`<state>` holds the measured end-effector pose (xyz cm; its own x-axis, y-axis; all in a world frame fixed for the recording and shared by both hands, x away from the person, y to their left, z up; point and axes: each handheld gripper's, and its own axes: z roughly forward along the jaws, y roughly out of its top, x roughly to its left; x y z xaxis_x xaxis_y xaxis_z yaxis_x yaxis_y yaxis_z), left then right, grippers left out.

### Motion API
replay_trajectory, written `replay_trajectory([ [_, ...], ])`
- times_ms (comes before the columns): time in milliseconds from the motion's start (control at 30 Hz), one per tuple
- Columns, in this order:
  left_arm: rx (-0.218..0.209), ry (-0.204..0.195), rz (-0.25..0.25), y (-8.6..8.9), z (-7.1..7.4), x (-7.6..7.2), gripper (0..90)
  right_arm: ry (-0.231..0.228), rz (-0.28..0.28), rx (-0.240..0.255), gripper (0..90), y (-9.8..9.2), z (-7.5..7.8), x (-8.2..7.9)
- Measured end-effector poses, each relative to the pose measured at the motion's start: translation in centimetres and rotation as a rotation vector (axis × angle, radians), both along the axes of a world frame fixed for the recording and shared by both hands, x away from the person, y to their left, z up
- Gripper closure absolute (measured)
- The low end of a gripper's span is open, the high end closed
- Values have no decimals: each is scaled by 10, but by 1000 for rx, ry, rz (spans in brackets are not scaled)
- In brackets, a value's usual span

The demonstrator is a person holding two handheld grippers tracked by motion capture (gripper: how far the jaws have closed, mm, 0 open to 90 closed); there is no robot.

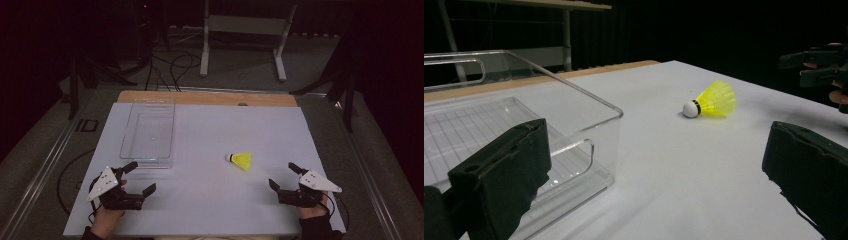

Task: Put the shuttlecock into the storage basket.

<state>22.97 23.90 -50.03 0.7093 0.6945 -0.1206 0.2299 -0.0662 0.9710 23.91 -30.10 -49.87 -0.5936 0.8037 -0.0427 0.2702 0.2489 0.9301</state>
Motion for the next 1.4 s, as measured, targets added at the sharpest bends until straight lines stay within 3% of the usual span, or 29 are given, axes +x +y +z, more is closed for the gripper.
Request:
replay_trajectory([
  [267, -10, 26, -22, -2, 11, 4, 0, 2, 1, 3, 90, 0, 0, 1],
  [533, 34, 20, -103, -9, 39, 11, 0, 0, 4, 0, 90, 1, 1, 1],
  [633, 79, 15, -155, -15, 54, 17, 0, 0, 7, 2, 90, 1, 1, 1],
  [733, 95, 20, -179, -17, 60, 19, 0, -1, 8, 3, 90, 1, 1, 1],
  [933, 155, 33, -287, -29, 76, 29, 0, -5, 10, 3, 90, 1, 1, 1],
  [1333, 233, 43, -393, -53, 87, 41, 0, -3, 16, 5, 90, 1, 1, 1],
  [1400, 246, 62, -403, -58, 89, 43, 0, -2, 15, 5, 90, 1, 1, 1],
])
